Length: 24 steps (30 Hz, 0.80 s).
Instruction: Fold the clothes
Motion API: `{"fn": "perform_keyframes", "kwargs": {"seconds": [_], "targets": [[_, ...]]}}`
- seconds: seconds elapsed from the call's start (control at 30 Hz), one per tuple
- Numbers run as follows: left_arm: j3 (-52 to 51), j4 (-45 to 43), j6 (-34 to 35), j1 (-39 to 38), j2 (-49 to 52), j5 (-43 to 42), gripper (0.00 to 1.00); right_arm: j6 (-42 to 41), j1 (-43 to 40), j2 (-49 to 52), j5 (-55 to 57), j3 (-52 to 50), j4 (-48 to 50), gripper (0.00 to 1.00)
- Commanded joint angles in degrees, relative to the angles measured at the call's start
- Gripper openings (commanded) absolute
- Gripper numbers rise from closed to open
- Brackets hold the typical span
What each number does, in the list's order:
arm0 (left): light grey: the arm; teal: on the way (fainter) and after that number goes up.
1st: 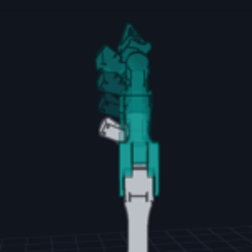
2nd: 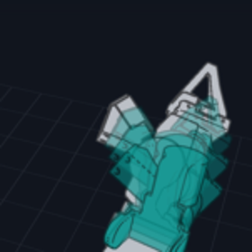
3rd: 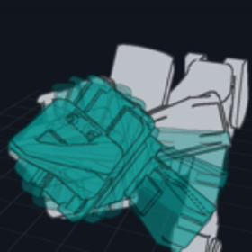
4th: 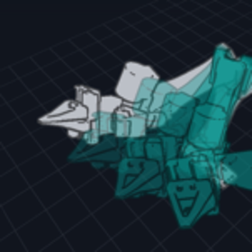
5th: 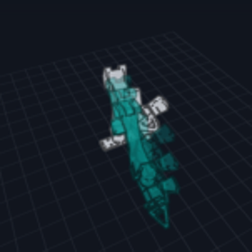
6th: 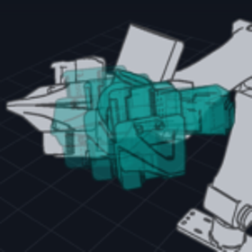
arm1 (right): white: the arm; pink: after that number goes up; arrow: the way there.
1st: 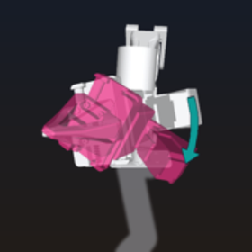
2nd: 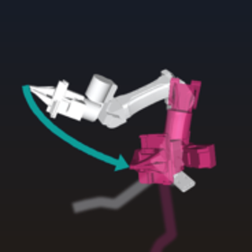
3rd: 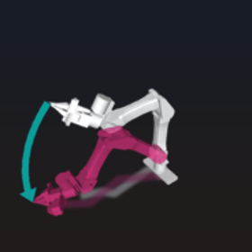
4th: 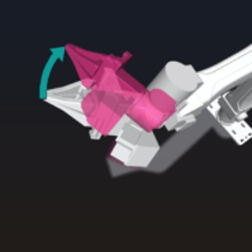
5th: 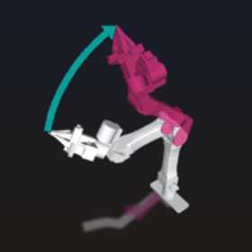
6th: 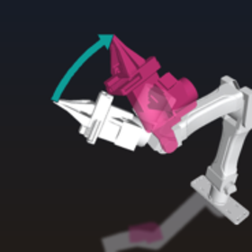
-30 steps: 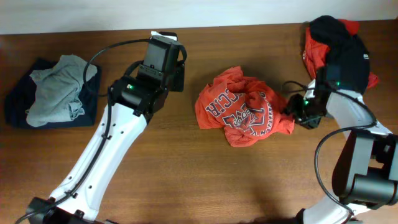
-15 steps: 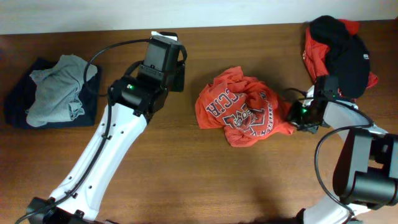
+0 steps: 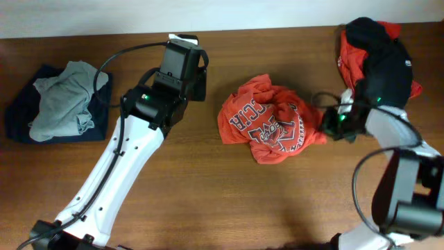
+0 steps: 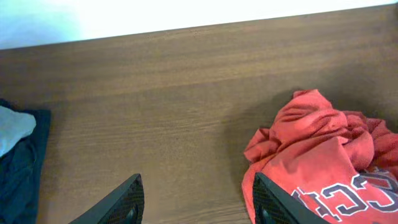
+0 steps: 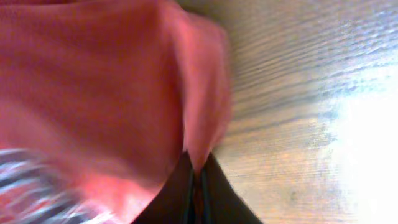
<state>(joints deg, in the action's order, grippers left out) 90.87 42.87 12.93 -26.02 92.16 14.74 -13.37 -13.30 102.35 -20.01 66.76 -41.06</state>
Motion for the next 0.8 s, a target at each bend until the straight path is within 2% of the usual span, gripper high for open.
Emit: {"fn": "perform_keyframes", "kwargs": {"seconds": [0.0,0.17,0.37,0.53,0.77], "targets": [[0.70,-1.07,0.26,1.09,0.42,-0.44,0.56,4.44,2.14,-7.72,-4.04,11.04,-4.68,0.04],[0.70,-1.62,0.31,3.93,0.39,-0.48,0.56,10.23,7.58,-11.82,-3.58,29.27,-14.36,0.04],[0.76,-3.39,0.31,9.53,0.31,-4.02,0.56,15.34,15.28,-12.41,-3.58,47.28,-18.21,0.04],[0.81,-5.16,0.31,16.39,0.07,-11.26,0.56,22.23,24.46,-12.44,-3.56,54.69,-20.35,0.04],[0.81,-4.90,0.28,24.94,0.07,-20.65,0.53,31.85,38.23,-12.44,-3.54,58.25,-23.54,0.04]]}}
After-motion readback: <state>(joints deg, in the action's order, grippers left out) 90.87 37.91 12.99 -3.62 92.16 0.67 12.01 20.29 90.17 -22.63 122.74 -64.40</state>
